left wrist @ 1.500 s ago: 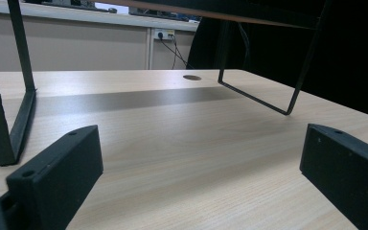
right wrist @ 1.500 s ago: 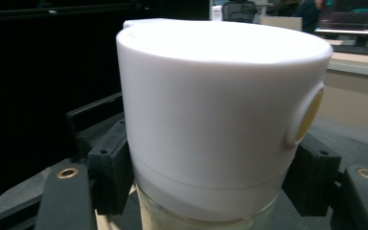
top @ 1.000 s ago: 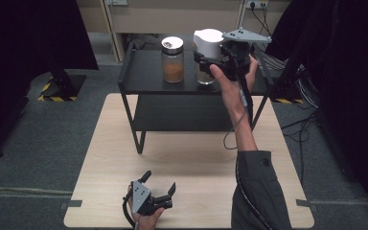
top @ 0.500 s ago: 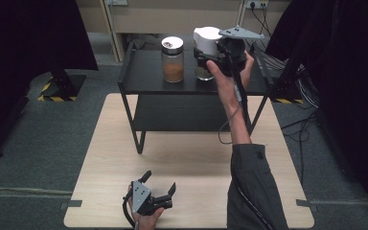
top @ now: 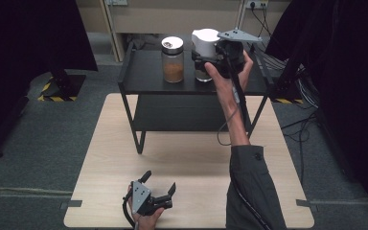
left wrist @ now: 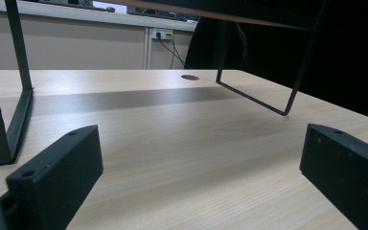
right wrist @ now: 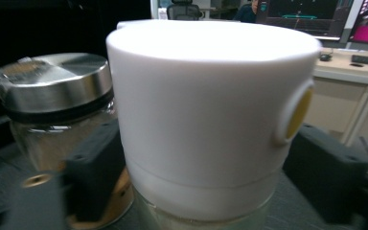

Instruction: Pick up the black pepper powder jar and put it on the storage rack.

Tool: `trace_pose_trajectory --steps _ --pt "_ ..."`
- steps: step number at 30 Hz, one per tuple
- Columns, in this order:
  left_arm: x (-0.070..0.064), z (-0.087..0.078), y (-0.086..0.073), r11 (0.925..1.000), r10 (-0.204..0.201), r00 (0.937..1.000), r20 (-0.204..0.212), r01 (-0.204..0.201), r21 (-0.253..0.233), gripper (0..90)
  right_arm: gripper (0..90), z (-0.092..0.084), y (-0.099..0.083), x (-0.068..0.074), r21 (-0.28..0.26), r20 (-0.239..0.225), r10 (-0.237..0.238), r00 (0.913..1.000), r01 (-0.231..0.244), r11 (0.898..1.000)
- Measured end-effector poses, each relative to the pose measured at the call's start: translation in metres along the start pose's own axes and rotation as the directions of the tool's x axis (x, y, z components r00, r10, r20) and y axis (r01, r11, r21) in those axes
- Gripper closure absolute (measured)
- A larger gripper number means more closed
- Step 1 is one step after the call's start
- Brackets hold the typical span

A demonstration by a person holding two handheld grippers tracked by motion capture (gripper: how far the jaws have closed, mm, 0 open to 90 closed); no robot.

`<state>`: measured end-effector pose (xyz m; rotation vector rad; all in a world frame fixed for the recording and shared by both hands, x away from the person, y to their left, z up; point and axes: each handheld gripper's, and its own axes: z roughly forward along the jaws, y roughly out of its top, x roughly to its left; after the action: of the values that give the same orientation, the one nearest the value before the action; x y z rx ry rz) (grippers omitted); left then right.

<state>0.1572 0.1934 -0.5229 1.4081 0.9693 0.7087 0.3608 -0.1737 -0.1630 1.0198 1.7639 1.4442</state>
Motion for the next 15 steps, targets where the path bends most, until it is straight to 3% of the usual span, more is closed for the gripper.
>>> trace_pose_trajectory --steps 6,10,15 --pt "-0.001 0.0 -0.001 1.0 0.0 1.0 -0.002 0.0 -0.003 0.1 0.7 -0.01 -0.015 -0.008 -0.074 -0.041 0.004 0.9992 -0.007 0.997" --pt "-0.001 0.0 0.0 1.0 0.002 1.0 -0.003 -0.002 -0.002 0.2 0.6 -0.018 -0.023 -0.01 -0.105 -0.062 -0.007 0.9981 0.0 0.994" --pt "-0.001 0.0 0.0 1.0 0.001 1.0 -0.003 -0.001 -0.001 0.2 0.4 -0.031 -0.033 -0.012 -0.137 -0.071 0.019 0.9973 -0.028 0.99"
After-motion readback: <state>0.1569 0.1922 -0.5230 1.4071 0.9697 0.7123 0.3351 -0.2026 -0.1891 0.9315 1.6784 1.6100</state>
